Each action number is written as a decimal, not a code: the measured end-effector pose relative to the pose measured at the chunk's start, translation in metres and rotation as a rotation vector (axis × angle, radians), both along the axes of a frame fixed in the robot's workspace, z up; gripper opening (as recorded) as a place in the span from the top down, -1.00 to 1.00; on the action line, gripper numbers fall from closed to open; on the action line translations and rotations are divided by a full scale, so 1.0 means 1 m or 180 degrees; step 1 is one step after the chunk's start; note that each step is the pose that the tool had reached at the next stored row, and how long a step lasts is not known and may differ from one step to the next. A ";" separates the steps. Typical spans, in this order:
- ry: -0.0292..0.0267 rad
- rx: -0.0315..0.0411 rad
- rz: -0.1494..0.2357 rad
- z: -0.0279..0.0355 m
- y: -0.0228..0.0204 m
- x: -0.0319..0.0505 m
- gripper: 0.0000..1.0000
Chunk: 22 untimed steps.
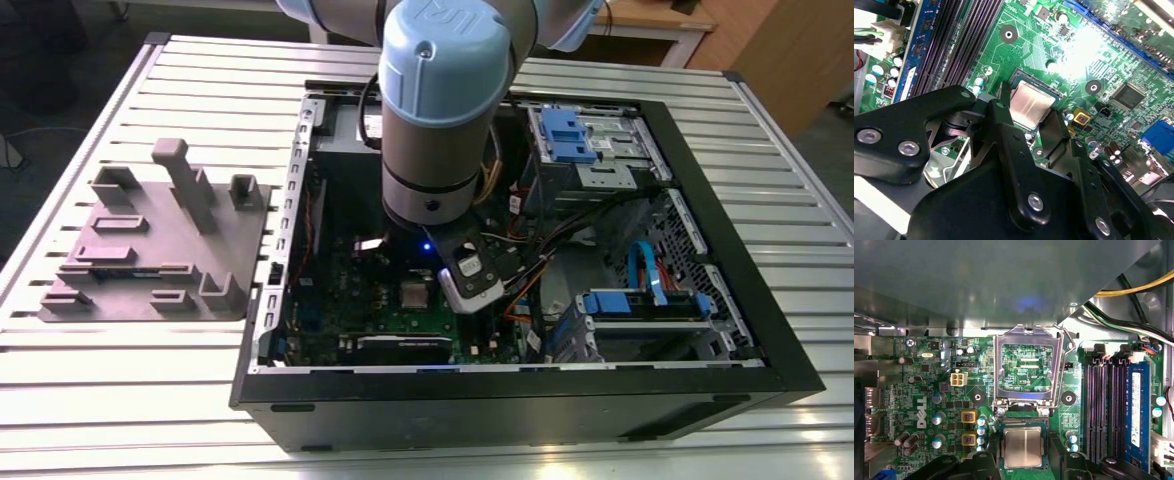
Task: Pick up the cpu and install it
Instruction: 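Place the cpu into insertion slot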
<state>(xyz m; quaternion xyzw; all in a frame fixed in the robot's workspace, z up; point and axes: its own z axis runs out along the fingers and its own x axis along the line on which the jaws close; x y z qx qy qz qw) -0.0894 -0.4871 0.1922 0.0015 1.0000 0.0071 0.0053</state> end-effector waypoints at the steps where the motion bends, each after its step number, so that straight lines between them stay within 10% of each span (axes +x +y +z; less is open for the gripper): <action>1: 0.0000 0.0000 0.0000 0.0000 0.0000 0.0000 0.00; 22: 0.0000 0.0000 0.0000 -0.0030 0.0000 0.0022 -0.15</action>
